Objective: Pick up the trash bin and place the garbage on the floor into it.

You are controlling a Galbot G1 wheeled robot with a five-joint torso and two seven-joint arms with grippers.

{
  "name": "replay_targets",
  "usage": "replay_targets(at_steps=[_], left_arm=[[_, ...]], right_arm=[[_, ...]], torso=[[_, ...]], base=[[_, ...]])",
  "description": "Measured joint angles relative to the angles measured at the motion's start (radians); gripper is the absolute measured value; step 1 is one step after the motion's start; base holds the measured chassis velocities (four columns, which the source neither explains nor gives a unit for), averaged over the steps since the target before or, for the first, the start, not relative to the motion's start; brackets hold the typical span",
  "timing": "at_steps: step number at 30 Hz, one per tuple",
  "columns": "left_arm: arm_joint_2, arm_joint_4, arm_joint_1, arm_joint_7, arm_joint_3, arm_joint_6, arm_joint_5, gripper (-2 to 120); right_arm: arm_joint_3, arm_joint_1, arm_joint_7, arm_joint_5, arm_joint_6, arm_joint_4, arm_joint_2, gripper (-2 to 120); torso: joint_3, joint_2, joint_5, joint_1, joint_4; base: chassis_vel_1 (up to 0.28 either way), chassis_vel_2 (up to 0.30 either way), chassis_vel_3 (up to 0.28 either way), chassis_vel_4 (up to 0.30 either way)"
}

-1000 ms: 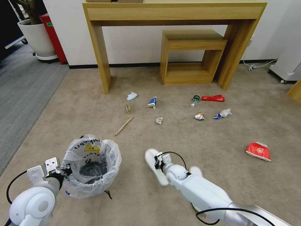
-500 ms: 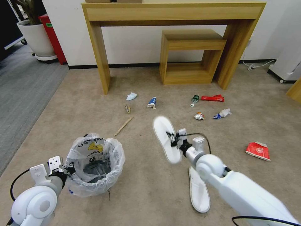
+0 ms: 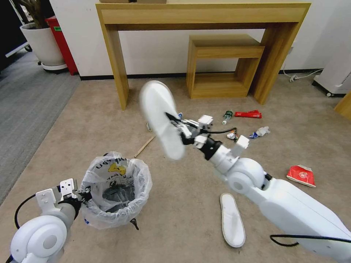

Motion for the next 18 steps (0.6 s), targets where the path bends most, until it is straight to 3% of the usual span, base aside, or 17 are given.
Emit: replay_targets(at_steps=[7, 10, 11, 14, 18], left_arm=[[-0.003, -0.018, 0.0, -0.003, 0.0, 0.002, -0.004, 0], [-0.002, -0.029, 0.001, -0.003, -0.004, 0.002, -0.008, 0], [-0.002, -0.029, 0.001, -0.003, -0.004, 0.002, -0.008, 0], [-0.003, -0.039, 0.005, -0.003, -0.009, 0.002, -0.01, 0], [-0.003, -0.049, 0.011, -0.003, -0.017, 0.002, -0.011, 0]], right_arm=[[-0.183, 0.111, -0.04, -0.029, 0.053, -0.099, 0.099, 0], [-0.285, 0.185, -0.054, -0.045, 0.089, -0.189, 0.197, 0], [-0.285, 0.185, -0.054, -0.045, 0.089, -0.189, 0.197, 0], [-0.362, 0.253, -0.065, -0.058, 0.114, -0.275, 0.297, 0], [-0.407, 0.285, -0.072, -0.066, 0.128, -0.331, 0.343, 0]], torso=[[0.0, 0.0, -0.0001, 0.0, -0.0002], [0.0, 0.0, -0.0002, 0.0, -0.0002], [0.0, 0.0, -0.0002, 0.0, -0.0002], [0.0, 0.0, -0.0003, 0.0, 0.0002], [0.0, 0.0, -0.0003, 0.0, 0.0002]], base=[[0.0, 0.0, 0.0, 0.0], [0.0, 0.0, 0.0, 0.0], [0.0, 0.0, 0.0, 0.0], [0.0, 0.0, 0.0, 0.0], [0.0, 0.0, 0.0, 0.0]])
